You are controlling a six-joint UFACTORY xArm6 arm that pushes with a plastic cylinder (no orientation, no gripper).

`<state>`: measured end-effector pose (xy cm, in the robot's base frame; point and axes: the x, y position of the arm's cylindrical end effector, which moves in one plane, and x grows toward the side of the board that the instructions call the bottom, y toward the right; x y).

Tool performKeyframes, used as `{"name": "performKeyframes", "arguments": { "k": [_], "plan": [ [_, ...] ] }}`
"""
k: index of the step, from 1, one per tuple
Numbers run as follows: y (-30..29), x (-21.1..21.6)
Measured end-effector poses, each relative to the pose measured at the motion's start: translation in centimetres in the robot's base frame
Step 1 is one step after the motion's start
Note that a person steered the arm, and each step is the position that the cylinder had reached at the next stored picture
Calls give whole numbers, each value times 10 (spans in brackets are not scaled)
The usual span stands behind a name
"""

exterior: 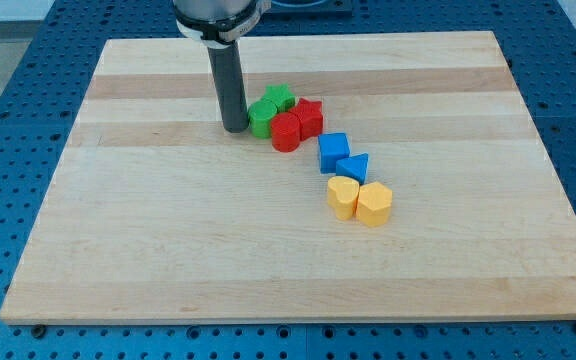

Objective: Slide blue cube towards the right

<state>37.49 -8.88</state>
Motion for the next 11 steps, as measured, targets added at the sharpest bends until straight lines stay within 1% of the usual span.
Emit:
{"name": "performKeyframes", "arguments": {
  "k": [1, 2, 3, 4, 5, 6, 8, 10, 11],
  "plan": [
    [-12, 8],
    [-8, 42],
    [29, 65],
    [60, 49],
    [62, 35],
    [66, 34],
    [117, 37],
    [138, 57],
    [146, 60]
  ]
}}
